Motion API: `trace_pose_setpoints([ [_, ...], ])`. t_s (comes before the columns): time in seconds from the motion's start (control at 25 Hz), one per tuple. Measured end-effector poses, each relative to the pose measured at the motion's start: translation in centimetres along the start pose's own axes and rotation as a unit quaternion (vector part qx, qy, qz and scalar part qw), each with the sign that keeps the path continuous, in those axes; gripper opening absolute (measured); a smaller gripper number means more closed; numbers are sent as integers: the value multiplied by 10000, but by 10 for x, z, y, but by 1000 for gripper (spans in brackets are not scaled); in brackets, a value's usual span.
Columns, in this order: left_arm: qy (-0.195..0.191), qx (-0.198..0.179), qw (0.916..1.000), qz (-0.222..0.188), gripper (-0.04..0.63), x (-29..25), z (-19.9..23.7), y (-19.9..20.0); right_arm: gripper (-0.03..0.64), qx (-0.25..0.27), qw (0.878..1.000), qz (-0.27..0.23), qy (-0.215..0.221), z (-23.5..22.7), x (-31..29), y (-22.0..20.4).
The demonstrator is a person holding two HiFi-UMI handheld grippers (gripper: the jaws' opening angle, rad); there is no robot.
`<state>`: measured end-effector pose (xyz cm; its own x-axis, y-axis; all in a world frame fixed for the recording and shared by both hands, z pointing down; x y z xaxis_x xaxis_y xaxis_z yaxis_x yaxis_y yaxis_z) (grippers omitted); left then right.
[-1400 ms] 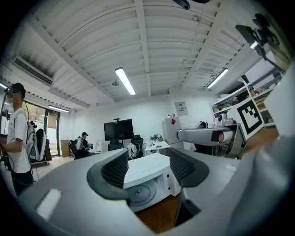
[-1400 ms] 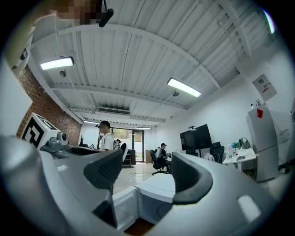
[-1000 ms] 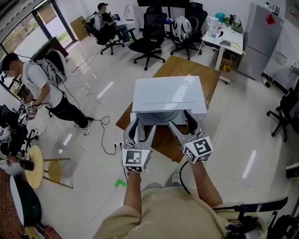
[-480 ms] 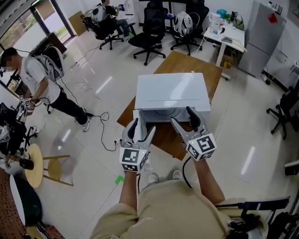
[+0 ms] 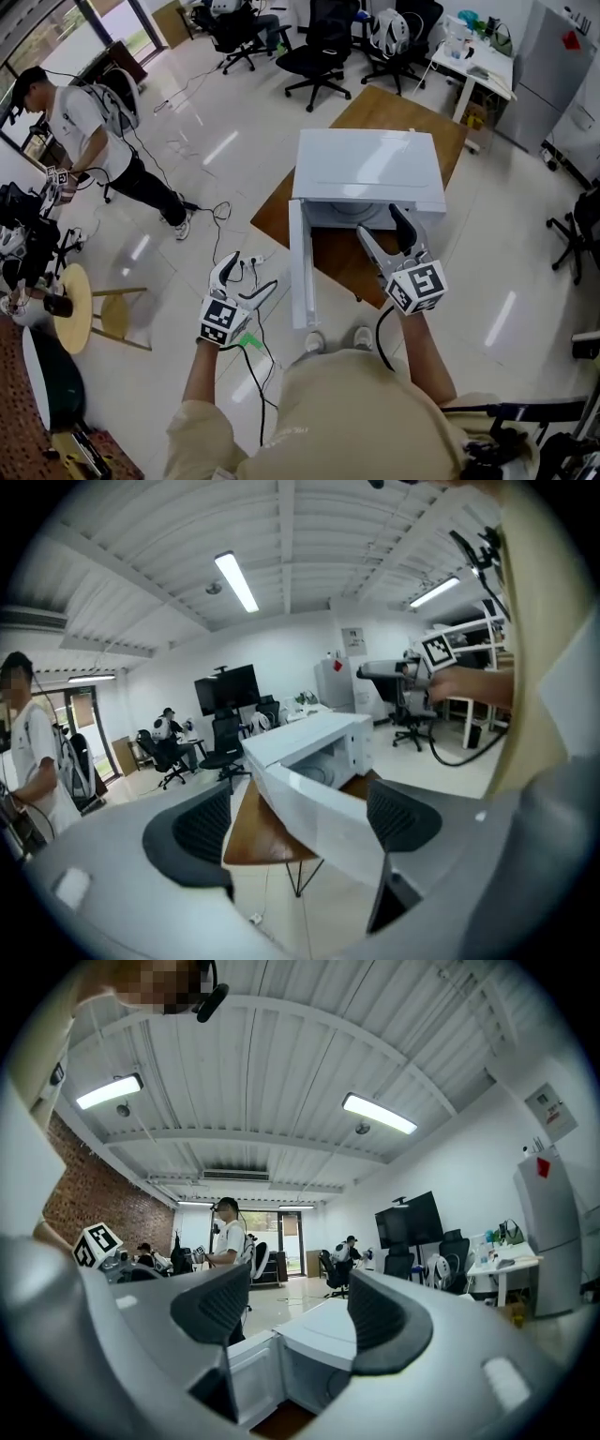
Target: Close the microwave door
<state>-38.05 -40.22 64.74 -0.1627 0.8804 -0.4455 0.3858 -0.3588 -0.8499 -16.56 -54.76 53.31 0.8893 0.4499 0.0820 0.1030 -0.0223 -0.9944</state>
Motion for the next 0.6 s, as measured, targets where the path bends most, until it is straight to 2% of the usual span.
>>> trace_pose_setpoints([
  [0.08, -271, -393, 9971, 599, 510, 3, 28, -29, 318, -52, 10000, 46, 38, -7, -22, 10],
  [0.12, -433, -662, 9916, 1022, 568, 4, 41, -48, 318, -83, 9999, 77, 68, -11, -34, 16],
  [0.2, -845, -1146, 9722, 1860, 594, 14, 58, -96, 318, -105, 9998, 116, 118, -17, -49, 24],
  [0.24, -1027, -1259, 9636, 2124, 594, 23, 65, -113, 318, -104, 9998, 123, 120, -17, -52, 25],
  [0.28, -1154, -1293, 9584, 2267, 595, 33, 74, -122, 318, -112, 9998, 132, 106, -19, -55, 26],
  [0.36, -1240, -1190, 9578, 2306, 595, 47, 100, -120, 318, -154, 9997, 179, 61, -25, -66, 29],
  [0.48, -1261, -972, 9672, 1979, 595, 58, 124, -100, 318, -234, 9994, 261, 2, -29, -75, 25],
  [0.56, -1585, -689, 9702, 1700, 594, 59, 119, -84, 318, -245, 9994, 261, -10, -28, -75, 23],
  [0.6, -1887, -396, 9688, 1555, 594, 57, 111, -75, 318, -233, 9994, 256, -19, -27, -75, 23],
])
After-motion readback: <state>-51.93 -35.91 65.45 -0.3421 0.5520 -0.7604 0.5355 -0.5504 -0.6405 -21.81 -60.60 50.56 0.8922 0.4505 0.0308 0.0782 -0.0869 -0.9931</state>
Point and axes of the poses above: the fingertips, and each gripper's own axes: x backward along the fingers, z to its left, y out of its top, the point moved 1 cm from there along x, backward along the fingers, and after that the axes turned 10 degrees about z, right-handed, at the moved point
